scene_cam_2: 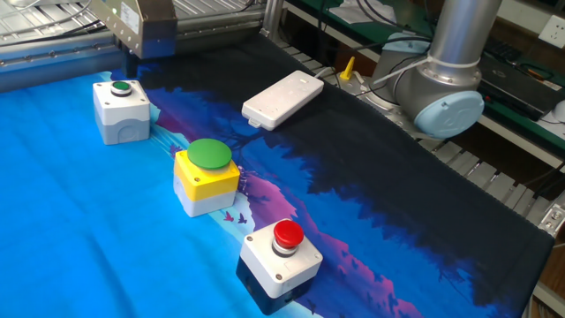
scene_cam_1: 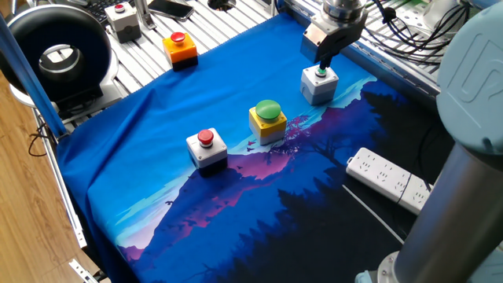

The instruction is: Press three buttons from left to right in sequence

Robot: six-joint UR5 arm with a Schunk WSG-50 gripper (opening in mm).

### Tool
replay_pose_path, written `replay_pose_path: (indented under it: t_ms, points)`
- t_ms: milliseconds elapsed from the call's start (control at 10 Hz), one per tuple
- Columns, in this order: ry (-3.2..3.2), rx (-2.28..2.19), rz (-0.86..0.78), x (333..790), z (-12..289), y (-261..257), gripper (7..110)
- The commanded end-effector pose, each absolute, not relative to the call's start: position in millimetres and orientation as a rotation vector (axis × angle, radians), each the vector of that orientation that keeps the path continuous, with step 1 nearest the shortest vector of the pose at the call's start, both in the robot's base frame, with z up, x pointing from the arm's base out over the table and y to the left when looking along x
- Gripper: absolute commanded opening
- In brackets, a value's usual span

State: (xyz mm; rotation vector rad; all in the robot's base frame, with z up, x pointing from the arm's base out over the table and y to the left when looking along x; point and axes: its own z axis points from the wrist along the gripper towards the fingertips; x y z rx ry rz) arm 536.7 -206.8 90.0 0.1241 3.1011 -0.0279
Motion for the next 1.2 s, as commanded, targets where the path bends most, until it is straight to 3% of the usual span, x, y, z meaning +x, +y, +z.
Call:
replay_pose_path:
  t_ms: [0,1100]
  points:
    - [3.114,0.17,-0.028,534,101,-192,7]
    - [3.103,0.326,-0.005,528,97,-130,7]
